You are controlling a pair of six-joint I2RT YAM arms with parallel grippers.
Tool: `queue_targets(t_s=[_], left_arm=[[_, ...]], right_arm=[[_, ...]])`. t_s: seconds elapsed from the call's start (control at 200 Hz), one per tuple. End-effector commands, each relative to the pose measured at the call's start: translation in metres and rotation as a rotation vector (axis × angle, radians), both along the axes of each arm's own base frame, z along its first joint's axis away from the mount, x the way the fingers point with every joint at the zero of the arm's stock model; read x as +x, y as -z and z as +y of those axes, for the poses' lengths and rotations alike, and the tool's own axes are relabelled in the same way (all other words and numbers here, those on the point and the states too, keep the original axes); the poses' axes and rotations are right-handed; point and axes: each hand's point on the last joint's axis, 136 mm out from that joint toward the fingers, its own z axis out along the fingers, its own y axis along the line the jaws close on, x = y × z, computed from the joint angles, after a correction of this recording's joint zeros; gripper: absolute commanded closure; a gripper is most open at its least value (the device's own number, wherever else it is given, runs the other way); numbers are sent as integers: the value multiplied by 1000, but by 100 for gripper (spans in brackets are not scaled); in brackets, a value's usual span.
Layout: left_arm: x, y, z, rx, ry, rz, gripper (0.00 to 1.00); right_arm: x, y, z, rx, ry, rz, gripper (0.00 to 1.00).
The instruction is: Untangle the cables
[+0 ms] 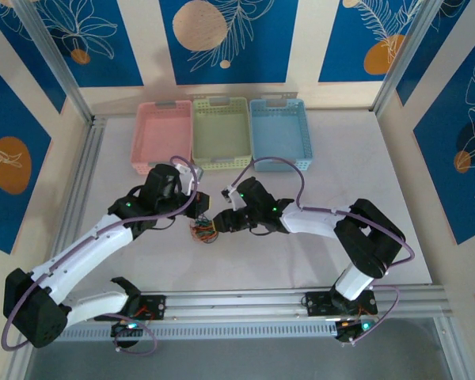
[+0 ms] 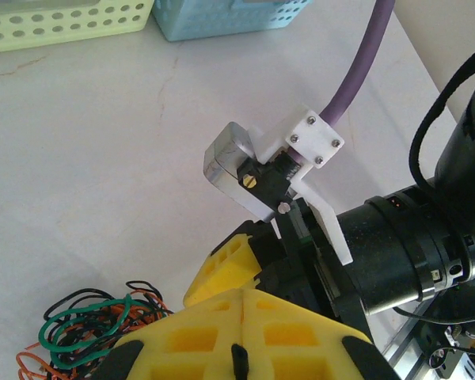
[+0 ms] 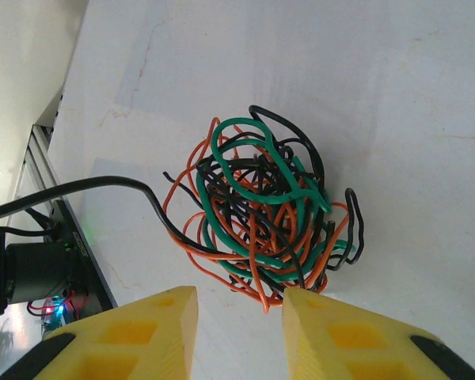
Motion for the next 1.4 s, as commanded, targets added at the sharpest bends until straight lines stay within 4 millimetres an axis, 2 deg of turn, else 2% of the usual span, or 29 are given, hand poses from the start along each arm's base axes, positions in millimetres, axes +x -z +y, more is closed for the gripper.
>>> queue_targets(t_s=[0.0, 0.995, 1.24, 1.395], left_arm=[[5, -4, 1, -16, -15, -14, 100], [6, -3, -1, -3, -4, -15, 100], [7, -7, 4, 13, -21, -32, 100], [7, -15, 24, 94, -76, -75, 100]], right_arm=[[2, -3, 3, -8, -2, 1, 66], [-1, 23, 18, -113, -56, 52, 76], [0, 18, 15, -101, -46, 29, 90], [2, 9, 6, -66, -23, 10, 100]])
